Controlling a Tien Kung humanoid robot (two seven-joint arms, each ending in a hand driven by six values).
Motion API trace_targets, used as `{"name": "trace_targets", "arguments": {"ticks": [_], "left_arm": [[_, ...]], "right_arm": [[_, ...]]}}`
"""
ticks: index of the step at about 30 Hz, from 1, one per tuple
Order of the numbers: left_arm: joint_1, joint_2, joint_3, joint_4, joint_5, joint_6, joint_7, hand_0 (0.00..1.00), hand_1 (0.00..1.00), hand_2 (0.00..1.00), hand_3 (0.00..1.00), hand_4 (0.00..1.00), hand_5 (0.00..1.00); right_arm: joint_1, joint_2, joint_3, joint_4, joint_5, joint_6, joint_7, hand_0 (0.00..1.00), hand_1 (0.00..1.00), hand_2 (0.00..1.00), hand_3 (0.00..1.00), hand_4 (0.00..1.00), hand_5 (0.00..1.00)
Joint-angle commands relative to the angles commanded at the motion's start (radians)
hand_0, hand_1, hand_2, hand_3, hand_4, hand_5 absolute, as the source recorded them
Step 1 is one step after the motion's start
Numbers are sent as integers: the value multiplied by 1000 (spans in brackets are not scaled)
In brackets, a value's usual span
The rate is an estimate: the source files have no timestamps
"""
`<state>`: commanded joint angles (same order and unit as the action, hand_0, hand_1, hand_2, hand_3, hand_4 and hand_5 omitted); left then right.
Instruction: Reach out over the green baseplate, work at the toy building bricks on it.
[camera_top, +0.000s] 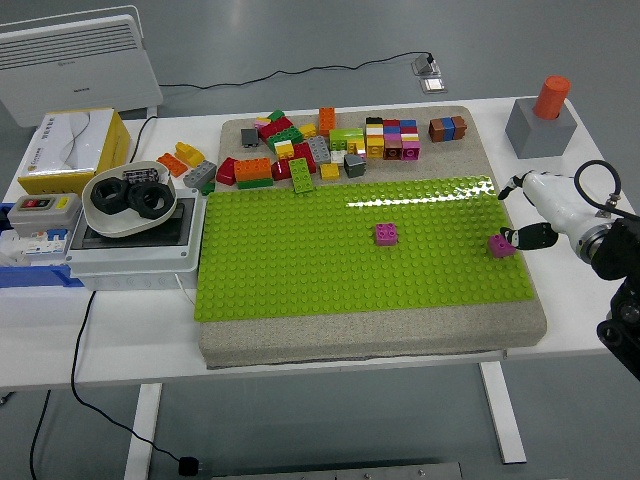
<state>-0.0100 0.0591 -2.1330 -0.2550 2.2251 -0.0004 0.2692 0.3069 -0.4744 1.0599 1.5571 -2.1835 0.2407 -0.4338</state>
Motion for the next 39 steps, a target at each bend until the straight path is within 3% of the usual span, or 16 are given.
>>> {"name": "trace_targets", "arguments": {"ticks": [4, 9, 24, 39], "left_arm": [[0, 1, 0, -1, 0, 0, -1, 757, 690, 614, 479, 572, 373], [-1, 1, -2, -1, -2, 1, -3, 757, 690, 614, 479, 572, 373], [-6, 1, -4, -3, -6, 5, -8, 757, 689, 611, 474, 578, 351], [-9, 1, -3, -4, -11, 9, -12, 757, 688, 610, 473, 579, 348]], "right_arm": [[28, -21, -46, -31, -85, 44, -10, 910, 942, 943, 740, 566, 2], [51, -21, -77, -76, -85, 52, -14, 910, 942, 943, 740, 566, 2], [73, -2, -91, -128, 61, 71, -19, 916, 951, 950, 779, 573, 2], [87, 13, -115, -143, 107, 72, -13, 915, 950, 958, 852, 603, 2]]}}
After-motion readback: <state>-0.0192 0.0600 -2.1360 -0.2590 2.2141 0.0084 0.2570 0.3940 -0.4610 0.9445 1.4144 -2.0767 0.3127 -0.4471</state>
